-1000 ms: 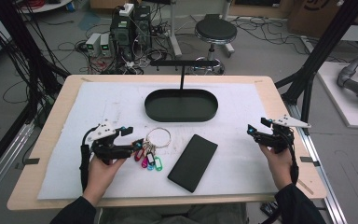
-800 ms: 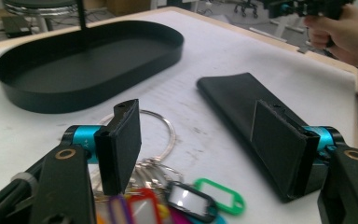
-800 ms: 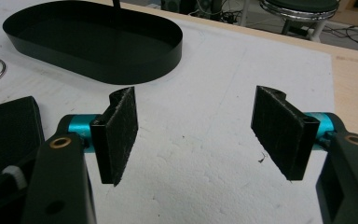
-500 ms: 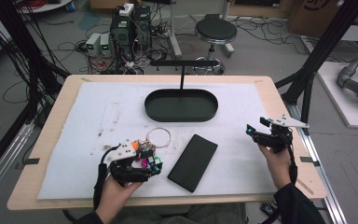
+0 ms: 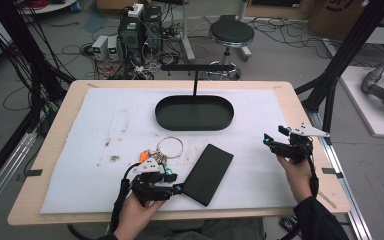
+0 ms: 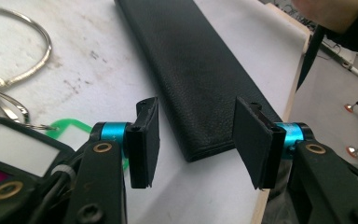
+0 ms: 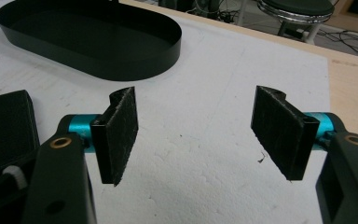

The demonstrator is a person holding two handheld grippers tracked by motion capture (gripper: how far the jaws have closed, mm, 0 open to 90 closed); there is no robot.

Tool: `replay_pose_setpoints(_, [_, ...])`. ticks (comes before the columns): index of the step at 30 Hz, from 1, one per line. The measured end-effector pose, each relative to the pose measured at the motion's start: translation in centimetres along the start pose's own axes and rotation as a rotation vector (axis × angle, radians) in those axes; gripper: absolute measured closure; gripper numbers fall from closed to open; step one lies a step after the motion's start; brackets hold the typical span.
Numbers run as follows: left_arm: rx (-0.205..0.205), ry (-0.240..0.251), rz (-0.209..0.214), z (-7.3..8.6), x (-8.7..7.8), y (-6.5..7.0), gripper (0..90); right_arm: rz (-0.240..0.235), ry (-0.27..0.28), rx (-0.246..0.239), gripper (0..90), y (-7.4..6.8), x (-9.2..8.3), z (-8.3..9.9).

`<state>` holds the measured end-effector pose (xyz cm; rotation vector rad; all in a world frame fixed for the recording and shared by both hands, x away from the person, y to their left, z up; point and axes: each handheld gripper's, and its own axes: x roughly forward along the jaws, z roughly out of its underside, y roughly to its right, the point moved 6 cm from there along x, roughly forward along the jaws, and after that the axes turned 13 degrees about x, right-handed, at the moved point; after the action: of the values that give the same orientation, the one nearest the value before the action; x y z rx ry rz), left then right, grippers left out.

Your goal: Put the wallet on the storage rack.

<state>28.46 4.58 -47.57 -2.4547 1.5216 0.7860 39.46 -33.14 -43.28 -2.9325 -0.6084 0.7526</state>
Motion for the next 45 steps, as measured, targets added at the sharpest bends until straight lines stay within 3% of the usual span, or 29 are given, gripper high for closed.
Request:
replay_pose_setpoints(7, [-0.06, -0.088, -0.005, 0.7, 1.6, -0.1, 51.1, 0.004, -0.003, -0.016, 32.5, -0.2, 0.0, 0.0])
replay_pose_setpoints(10, [-0.059, -0.103, -0.021, 0.6, 1.7, 0.1, 51.5, 0.008, -0.005, -0.016, 32.5, -0.2, 0.1, 0.1])
replay_pose_setpoints(12, [-0.057, -0.106, -0.015, 0.6, 1.8, 0.3, 52.8, 0.008, -0.006, -0.013, 32.5, -0.2, 0.1, 0.1])
replay_pose_setpoints(13, [-0.071, -0.106, 0.024, 0.7, 1.9, 0.5, 61.8, 0.01, -0.008, -0.019, 32.5, -0.2, 0.2, 0.1])
replay_pose_setpoints(18, [-0.083, -0.104, 0.042, 0.7, 2.0, 0.5, 64.7, 0.007, -0.008, -0.022, 32.5, -0.5, 0.3, 0.0])
replay_pose_setpoints(25, [-0.053, -0.085, 0.079, 0.1, 1.7, 0.1, 74.0, -0.006, -0.008, -0.032, 33.5, -1.0, 0.5, -0.1])
replay_pose_setpoints(27, [0.038, -0.066, 0.059, -0.9, 1.0, 0.0, 75.2, -0.015, -0.004, -0.033, 33.7, -1.0, 0.5, -0.1])
replay_pose_setpoints(28, [0.038, -0.066, 0.059, -0.9, 1.0, 0.0, 75.8, -0.015, -0.004, -0.033, 33.7, -1.0, 0.5, -0.1])
replay_pose_setpoints(30, [0.132, -0.028, 0.023, -2.0, 0.3, 0.0, 76.5, -0.029, 0.009, -0.03, 33.7, -1.1, 0.3, -0.2])
replay_pose_setpoints(31, [0.132, -0.028, 0.023, -2.0, 0.3, 0.0, 76.8, -0.036, 0.015, -0.03, 33.7, -1.2, 0.2, -0.3])
replay_pose_setpoints(33, [0.211, -0.001, -0.001, -2.7, -0.3, 0.0, 77.2, -0.059, 0.026, -0.027, 33.7, -1.4, 0.1, -0.4])
replay_pose_setpoints(35, [0.234, 0.008, -0.013, -2.9, -0.4, 0.0, 77.6, -0.065, 0.029, -0.022, 33.7, -1.5, 0.0, -0.4])
replay_pose_setpoints(36, [0.281, 0.021, -0.02, -3.2, -0.7, -0.1, 77.7, -0.1, 0.036, -0.022, 33.7, -1.9, -0.1, -0.5])
replay_pose_setpoints(37, [0.281, 0.021, -0.02, -3.2, -0.7, -0.1, 77.9, -0.1, 0.036, -0.022, 33.7, -1.9, -0.1, -0.5])
replay_pose_setpoints(39, [0.336, 0.042, -0.026, -3.6, -1.1, -0.1, 78.0, -0.127, 0.041, -0.021, 33.7, -2.3, -0.1, -0.6])
replay_pose_setpoints(40, [0.37, 0.047, -0.029, -3.8, -1.3, -0.1, 78.2, -0.185, 0.046, -0.015, 33.6, -2.8, 0.0, -0.6])
replay_pose_setpoints(41, [0.395, 0.05, -0.032, -3.9, -1.5, -0.2, 78.3, -0.214, 0.044, -0.011, 33.5, -3.2, 0.0, -0.6])
replay_pose_setpoints(42, [0.419, 0.058, -0.032, -4.1, -1.7, -0.2, 78.3, -0.214, 0.044, -0.011, 33.5, -3.2, 0.0, -0.6])
replay_pose_setpoints(43, [0.465, 0.075, -0.025, -4.2, -2.0, -0.2, 78.3, -0.283, 0.039, -0.02, 32.6, -4.0, 0.2, -0.6])
replay_pose_setpoints(44, [0.465, 0.075, -0.025, -4.2, -2.0, -0.2, 78.3, -0.283, 0.039, -0.02, 32.6, -4.0, 0.2, -0.6])
replay_pose_setpoints(45, [0.521, 0.081, -0.014, -4.3, -2.2, -0.2, 78.3, -0.352, 0.019, -0.035, 31.9, -5.0, 0.4, -0.4])
